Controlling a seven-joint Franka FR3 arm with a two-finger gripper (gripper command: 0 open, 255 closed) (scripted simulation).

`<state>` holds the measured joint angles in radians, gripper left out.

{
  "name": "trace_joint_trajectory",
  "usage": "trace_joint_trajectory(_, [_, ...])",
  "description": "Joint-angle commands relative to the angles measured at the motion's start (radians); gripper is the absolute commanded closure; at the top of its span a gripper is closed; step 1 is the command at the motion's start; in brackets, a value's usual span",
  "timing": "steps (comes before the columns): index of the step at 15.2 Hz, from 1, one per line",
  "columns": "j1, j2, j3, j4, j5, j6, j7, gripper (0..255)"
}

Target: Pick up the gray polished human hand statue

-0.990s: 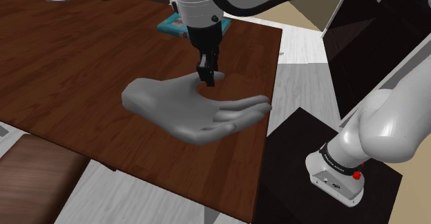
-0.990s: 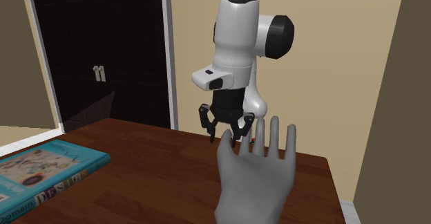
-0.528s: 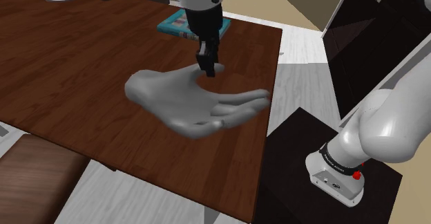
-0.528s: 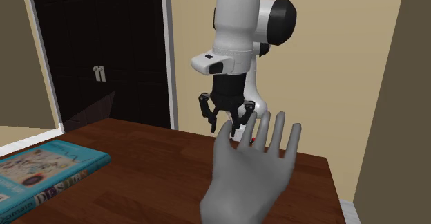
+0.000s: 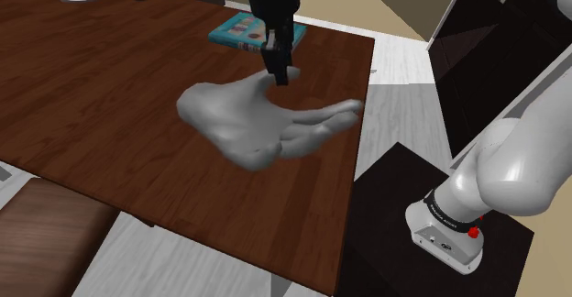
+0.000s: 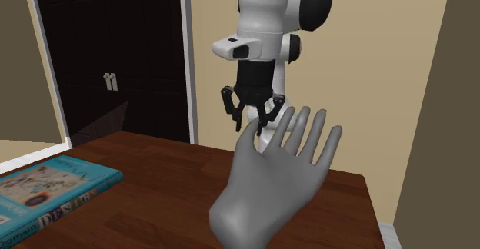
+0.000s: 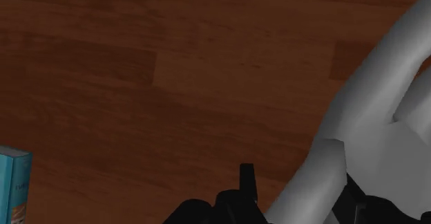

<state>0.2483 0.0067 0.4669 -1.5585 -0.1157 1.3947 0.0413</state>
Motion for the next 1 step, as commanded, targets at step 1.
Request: trace_joint_trajectory(1, [0.001, 0.003, 0.001, 0.015, -0.001, -0.010, 0.000, 255])
